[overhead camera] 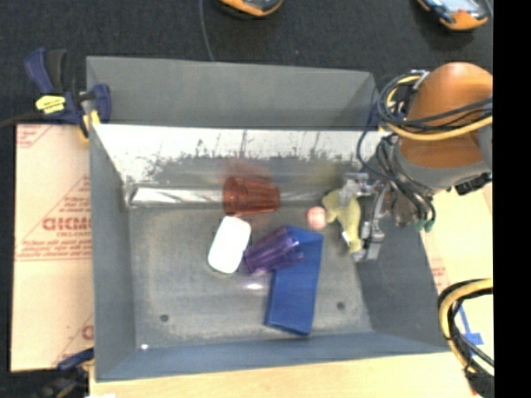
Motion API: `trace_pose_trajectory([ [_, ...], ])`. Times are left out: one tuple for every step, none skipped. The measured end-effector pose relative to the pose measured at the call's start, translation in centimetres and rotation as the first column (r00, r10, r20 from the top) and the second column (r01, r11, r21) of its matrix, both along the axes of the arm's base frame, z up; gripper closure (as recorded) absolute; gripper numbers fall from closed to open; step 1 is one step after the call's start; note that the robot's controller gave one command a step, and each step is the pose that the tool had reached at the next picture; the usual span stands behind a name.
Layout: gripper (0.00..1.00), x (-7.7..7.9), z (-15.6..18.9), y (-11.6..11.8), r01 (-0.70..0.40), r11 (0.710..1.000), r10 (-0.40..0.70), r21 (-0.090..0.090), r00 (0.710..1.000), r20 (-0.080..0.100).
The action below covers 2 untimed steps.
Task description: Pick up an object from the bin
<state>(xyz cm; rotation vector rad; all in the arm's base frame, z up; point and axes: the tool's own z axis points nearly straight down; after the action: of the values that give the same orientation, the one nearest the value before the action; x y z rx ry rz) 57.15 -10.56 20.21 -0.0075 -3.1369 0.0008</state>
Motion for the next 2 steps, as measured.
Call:
trace_pose_trajectory([
  [0.00,0.2,0.5,0.0,-0.003,1.000,0.003,-0.001,1.000,0.008],
  [0.00,1.9,-3.3,7.2,0.021,1.000,-0.021,0.000,1.000,0.010],
])
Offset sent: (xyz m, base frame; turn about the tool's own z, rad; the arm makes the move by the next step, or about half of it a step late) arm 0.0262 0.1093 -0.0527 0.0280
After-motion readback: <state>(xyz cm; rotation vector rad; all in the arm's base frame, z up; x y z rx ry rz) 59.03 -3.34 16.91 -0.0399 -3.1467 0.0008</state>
